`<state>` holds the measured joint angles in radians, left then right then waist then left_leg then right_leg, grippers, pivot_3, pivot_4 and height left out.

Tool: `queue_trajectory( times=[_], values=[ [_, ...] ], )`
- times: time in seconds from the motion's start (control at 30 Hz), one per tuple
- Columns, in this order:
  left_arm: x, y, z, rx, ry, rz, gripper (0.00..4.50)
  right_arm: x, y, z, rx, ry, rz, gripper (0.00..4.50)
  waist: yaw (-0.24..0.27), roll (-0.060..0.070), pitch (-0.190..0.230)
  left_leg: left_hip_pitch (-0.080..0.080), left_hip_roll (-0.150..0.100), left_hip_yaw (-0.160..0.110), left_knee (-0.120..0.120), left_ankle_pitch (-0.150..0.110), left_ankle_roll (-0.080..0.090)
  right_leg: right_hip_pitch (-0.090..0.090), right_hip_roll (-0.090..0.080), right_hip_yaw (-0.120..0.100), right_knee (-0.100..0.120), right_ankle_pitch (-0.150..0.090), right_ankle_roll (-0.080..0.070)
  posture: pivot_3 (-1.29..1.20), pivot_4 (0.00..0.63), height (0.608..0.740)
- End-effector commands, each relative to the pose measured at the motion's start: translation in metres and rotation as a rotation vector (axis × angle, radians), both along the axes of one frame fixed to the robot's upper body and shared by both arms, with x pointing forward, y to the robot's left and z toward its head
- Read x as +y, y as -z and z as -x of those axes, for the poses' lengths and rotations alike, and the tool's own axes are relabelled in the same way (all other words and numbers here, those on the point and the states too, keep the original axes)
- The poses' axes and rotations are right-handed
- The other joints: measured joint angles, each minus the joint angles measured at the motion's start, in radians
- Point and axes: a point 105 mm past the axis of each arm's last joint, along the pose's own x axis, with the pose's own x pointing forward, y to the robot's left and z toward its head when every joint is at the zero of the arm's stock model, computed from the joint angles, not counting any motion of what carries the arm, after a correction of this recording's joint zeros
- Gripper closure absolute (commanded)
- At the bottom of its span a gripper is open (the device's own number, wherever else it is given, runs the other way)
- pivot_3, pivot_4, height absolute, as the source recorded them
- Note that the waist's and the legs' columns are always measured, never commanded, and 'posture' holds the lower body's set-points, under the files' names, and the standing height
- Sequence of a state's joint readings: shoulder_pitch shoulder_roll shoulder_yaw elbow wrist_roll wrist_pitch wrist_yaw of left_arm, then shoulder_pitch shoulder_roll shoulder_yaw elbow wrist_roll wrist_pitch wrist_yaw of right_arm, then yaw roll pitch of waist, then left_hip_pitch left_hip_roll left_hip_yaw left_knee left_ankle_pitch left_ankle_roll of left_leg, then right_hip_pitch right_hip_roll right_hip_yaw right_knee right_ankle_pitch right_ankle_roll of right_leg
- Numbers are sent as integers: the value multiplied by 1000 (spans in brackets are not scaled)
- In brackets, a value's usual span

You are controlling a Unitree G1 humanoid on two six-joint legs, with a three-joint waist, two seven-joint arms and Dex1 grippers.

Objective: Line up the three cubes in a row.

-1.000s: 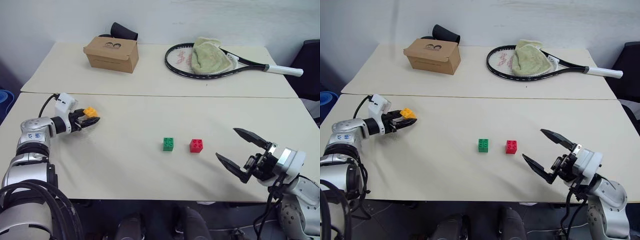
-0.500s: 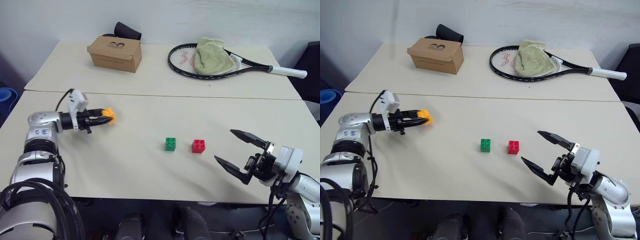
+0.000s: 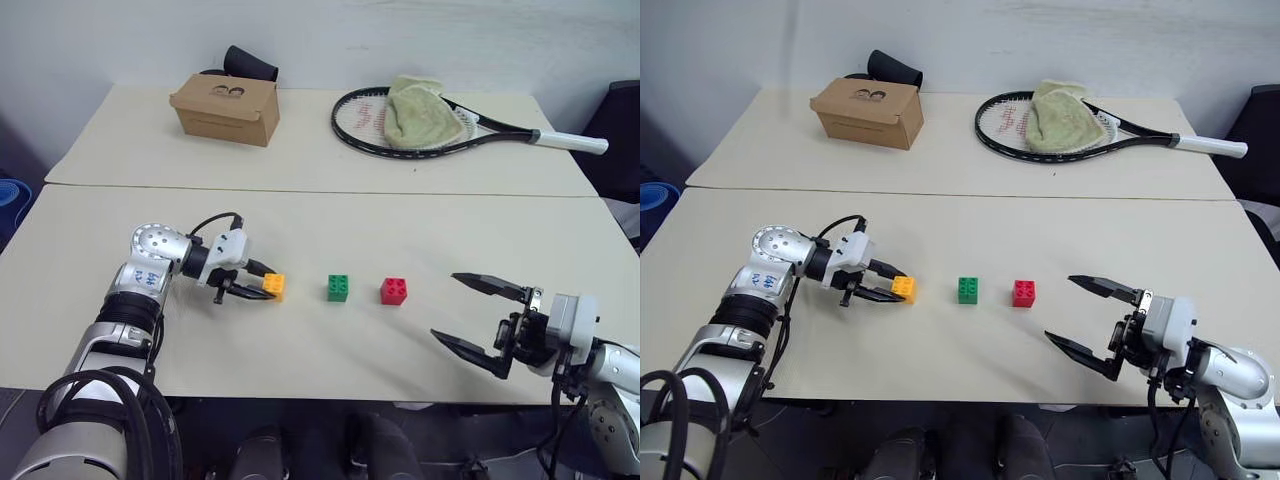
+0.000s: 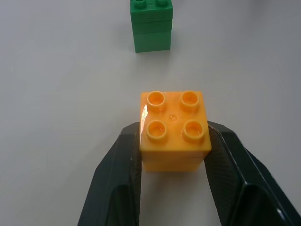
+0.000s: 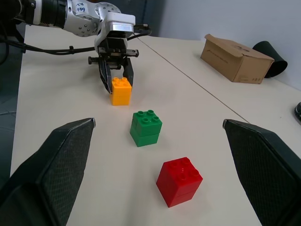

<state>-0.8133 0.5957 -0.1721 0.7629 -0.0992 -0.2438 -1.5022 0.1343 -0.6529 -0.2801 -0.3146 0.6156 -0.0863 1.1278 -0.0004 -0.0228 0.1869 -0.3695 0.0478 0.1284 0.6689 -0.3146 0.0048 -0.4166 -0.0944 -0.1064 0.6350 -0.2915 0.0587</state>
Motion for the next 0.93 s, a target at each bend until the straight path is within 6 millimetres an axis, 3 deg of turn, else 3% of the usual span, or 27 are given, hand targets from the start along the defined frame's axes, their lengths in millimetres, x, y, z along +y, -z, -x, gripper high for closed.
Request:
queue_trajectory(
  times=[0.03, 0.17, 0.27, 0.33, 0.47, 0.67, 0.77, 0.93],
  values=[
    [-2, 6, 8, 32, 71, -28, 3020, 5, -7, 2, -30, -12, -12, 0, 0, 0, 0, 0, 0, 0, 0, 0, 0, 0, 0, 0, 0, 0, 0, 0, 150, 740],
    [-4, 6, 5, 43, 53, -18, 3020, 8, -8, 1, -30, -15, -18, 0, 1, 0, 0, 0, 0, 0, 0, 0, 0, 0, 0, 0, 0, 0, 0, 0, 150, 740],
    [0, -5, -1, -12, 11, 17, 2025, 9, -10, 1, -32, -20, -19, 0, 1, 0, 0, 0, 0, 0, 0, 0, 1, 0, 0, 0, 0, 0, 0, 0, 150, 740],
    [17, -15, -1, -61, -30, 33, 1464, 7, -14, 0, -39, -28, -15, 0, 1, 0, 0, -1, 0, -1, 1, 0, 1, 0, 0, -1, 0, 0, 0, 0, 150, 740],
    [53, -27, 12, -85, -105, 45, 1464, 1, -20, 0, -45, -43, 9, 0, -15, 0, 0, 0, 2, -1, 0, 0, 0, 0, -1, 0, 1, 0, 0, 0, 150, 740],
    [119, -42, 56, -77, -344, 43, 1464, -27, -25, 1, -5, -88, 196, 0, -28, 0, 0, -1, 2, -2, -1, -1, 1, 0, -3, 1, 0, 0, 0, 0, 150, 740],
    [134, -40, 77, -66, -421, 9, 1464, -38, -25, -1, 20, -107, 278, 0, -26, 1, 0, -1, 2, -4, -1, -3, 5, 3, -5, 3, -5, 0, 0, 0, 150, 740],
    [142, -36, 93, -75, -492, 7, 1464, -41, -21, -8, 41, -135, 316, 0, -9, 1, 1, 0, 2, -8, -2, -5, 5, 4, -7, 2, -7, 0, -1, 0, 150, 740]
  ],
)
